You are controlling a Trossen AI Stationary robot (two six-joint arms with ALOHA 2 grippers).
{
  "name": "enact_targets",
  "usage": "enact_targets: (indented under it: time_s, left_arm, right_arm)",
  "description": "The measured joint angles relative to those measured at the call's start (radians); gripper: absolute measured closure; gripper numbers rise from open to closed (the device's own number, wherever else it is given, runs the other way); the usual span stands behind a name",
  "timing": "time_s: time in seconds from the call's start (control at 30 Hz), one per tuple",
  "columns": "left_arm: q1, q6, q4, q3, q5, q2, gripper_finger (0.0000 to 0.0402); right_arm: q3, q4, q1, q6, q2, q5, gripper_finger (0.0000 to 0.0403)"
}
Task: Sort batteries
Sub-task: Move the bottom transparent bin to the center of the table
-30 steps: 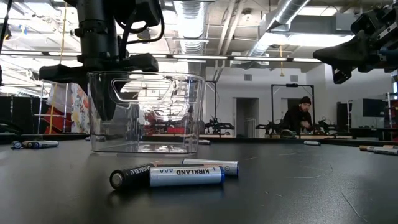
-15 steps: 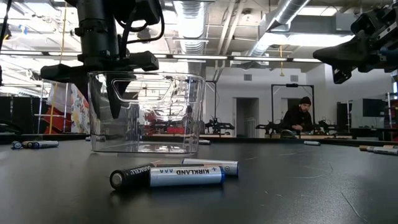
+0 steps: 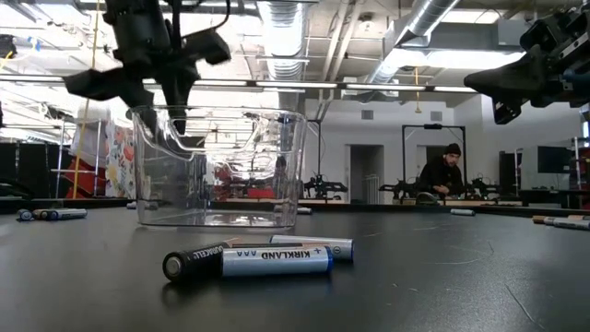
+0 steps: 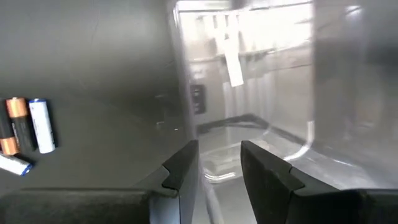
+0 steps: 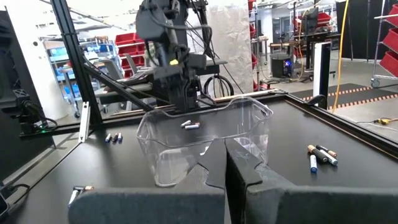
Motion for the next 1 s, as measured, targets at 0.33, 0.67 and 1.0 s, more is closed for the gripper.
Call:
enact_targets:
  time_s: [0.33, 0.67, 1.0]
  left_arm:
    - [-0.052, 0.117, 0.020, 0.000, -0.204, -0.158, 0.0285]
    - [-0.105, 0.212, 0.018, 0.000, -0.213, -0.233, 0.0285]
    - [-0.105, 0.373, 0.018, 0.000, -0.209, -0.227, 0.0285]
  right_arm:
    - [0.000, 0.000, 0.000, 0.000, 0.000, 0.000, 0.0389]
    - [0.000, 0.000, 0.000, 0.000, 0.000, 0.000, 0.0389]
    - [0.000, 0.000, 0.000, 0.000, 0.000, 0.000, 0.0389]
